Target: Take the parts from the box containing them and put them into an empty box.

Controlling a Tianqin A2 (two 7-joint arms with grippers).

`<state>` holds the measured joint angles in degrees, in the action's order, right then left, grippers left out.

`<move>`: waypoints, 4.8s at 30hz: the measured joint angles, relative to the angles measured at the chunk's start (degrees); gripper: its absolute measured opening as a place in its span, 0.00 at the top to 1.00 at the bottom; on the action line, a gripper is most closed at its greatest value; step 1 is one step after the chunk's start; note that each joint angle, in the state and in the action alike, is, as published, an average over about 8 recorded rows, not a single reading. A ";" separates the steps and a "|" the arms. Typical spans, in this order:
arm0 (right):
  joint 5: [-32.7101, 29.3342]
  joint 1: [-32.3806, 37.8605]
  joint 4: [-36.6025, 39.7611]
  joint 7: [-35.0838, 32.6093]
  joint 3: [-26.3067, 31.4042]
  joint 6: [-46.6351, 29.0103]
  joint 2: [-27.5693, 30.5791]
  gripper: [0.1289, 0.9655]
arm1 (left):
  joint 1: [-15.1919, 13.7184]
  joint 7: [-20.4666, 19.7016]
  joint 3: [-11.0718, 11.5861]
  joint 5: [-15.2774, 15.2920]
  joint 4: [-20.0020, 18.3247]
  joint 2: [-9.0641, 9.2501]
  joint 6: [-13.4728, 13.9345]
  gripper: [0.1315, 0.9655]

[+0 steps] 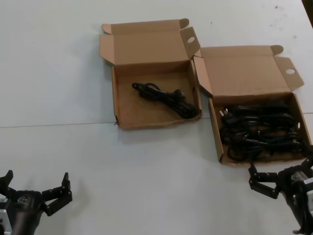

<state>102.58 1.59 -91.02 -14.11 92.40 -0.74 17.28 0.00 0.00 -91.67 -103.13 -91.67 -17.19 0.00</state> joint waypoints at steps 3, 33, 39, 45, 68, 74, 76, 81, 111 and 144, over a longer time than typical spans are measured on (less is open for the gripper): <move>0.00 0.00 0.00 0.00 0.00 0.00 0.00 0.00 | 0.00 0.00 0.00 0.00 0.00 0.00 0.00 0.00; 0.00 0.00 0.00 0.00 0.00 0.00 0.00 0.00 | 0.00 0.00 0.00 0.00 0.00 0.00 0.00 0.00; 0.00 0.00 0.00 0.00 0.00 0.00 0.00 0.00 | 0.00 0.00 0.00 0.00 0.00 0.00 0.00 0.00; 0.00 0.00 0.00 0.00 0.00 0.00 0.00 0.00 | 0.00 0.00 0.00 0.00 0.00 0.00 0.00 0.00; 0.00 0.00 0.00 0.00 0.00 0.00 0.00 0.00 | 0.00 0.00 0.00 0.00 0.00 0.00 0.00 0.00; 0.00 0.00 0.00 0.00 0.00 0.00 0.00 0.00 | 0.00 0.00 0.00 0.00 0.00 0.00 0.00 0.00; 0.00 0.00 0.00 0.00 0.00 0.00 0.00 0.00 | 0.00 0.00 0.00 0.00 0.00 0.00 0.00 0.00; 0.00 0.00 0.00 0.00 0.00 0.00 0.00 0.00 | 0.00 0.00 0.00 0.00 0.00 0.00 0.00 0.00; 0.00 0.00 0.00 0.00 0.00 0.00 0.00 0.00 | 0.00 0.00 0.00 0.00 0.00 0.00 0.00 0.00; 0.00 0.00 0.00 0.00 0.00 0.00 0.00 0.00 | 0.00 0.00 0.00 0.00 0.00 0.00 0.00 0.00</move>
<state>102.58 1.59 -91.02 -14.11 92.40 -0.74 17.28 0.00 0.00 -91.67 -103.13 -91.67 -17.19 0.00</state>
